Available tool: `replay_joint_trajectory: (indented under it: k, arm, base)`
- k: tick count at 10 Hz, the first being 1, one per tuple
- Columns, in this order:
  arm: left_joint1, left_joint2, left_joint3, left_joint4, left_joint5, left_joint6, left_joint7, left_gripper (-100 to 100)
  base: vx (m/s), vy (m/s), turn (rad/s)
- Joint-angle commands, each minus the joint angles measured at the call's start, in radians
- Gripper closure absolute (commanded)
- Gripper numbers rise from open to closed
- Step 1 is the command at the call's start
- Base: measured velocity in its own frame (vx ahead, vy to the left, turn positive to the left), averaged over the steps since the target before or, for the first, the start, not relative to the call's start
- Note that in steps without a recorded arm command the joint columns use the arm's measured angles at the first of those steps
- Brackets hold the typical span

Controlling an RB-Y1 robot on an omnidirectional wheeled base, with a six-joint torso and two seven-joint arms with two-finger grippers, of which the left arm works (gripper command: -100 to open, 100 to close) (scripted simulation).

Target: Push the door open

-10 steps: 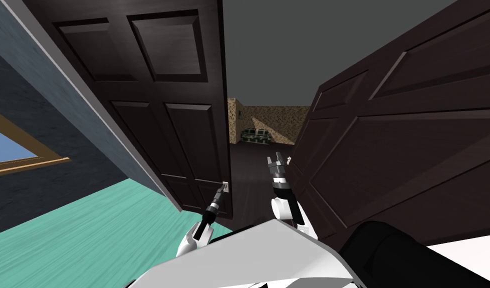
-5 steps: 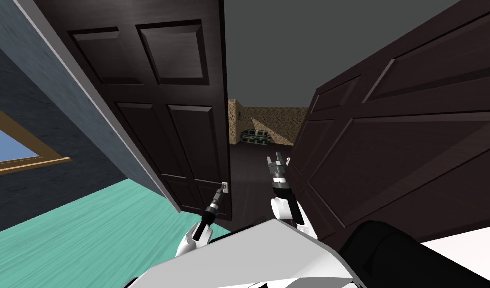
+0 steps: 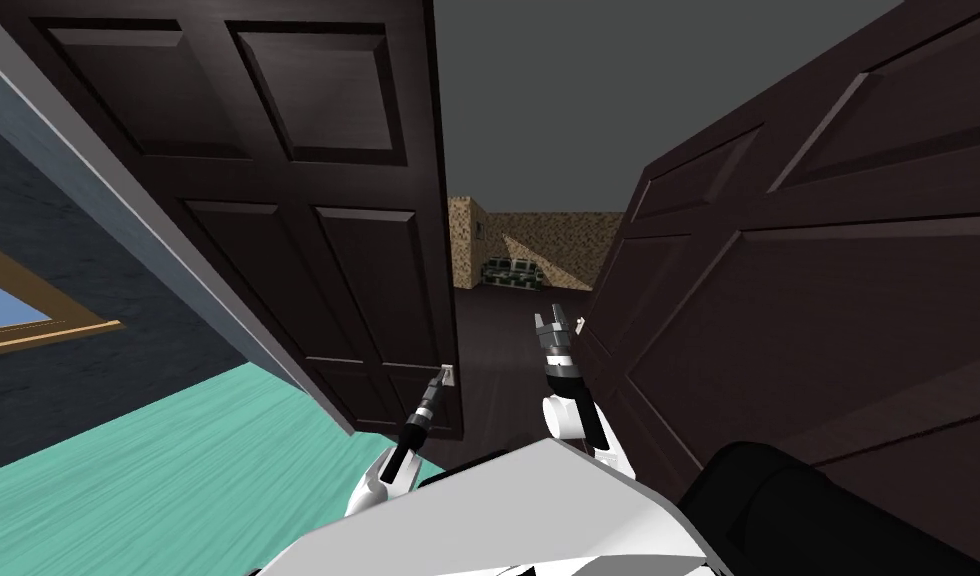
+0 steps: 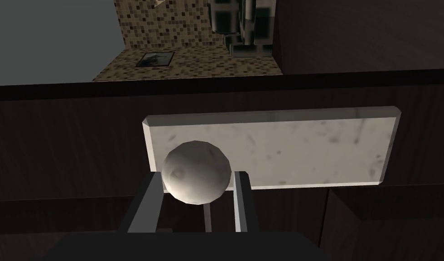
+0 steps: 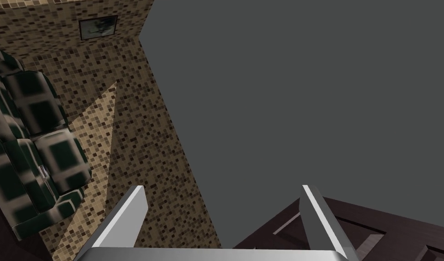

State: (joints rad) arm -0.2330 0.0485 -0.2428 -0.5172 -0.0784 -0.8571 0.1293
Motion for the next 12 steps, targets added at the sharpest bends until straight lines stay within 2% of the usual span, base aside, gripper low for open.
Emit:
replay_joint_trajectory:
  k: [1, 3, 4, 7, 10, 12]
  arm:
    - [-0.008, 0.008, 0.026, 0.007, 0.014, 0.002, -0.015, 100]
    - [-0.007, 0.018, 0.050, 0.007, 0.026, 0.004, -0.026, 100]
    - [-0.025, 0.016, 0.045, 0.041, 0.026, -0.009, -0.018, -100]
    - [-0.027, 0.015, 0.048, 0.037, 0.031, -0.004, -0.015, -100]
    - [-0.031, -0.001, 0.052, 0.031, 0.037, 0.004, -0.010, -100]
    - [-0.031, 0.008, 0.055, 0.040, 0.038, -0.005, -0.015, -100]
  base:
    - [0.159, -0.100, 0.069]
    - [0.173, -0.100, 0.080]
    - [-0.053, -0.056, 0.099]
    - [-0.221, 0.003, 0.034]
    - [-0.237, -0.017, 0.063]
    - [-0.002, -0.023, -0.015]
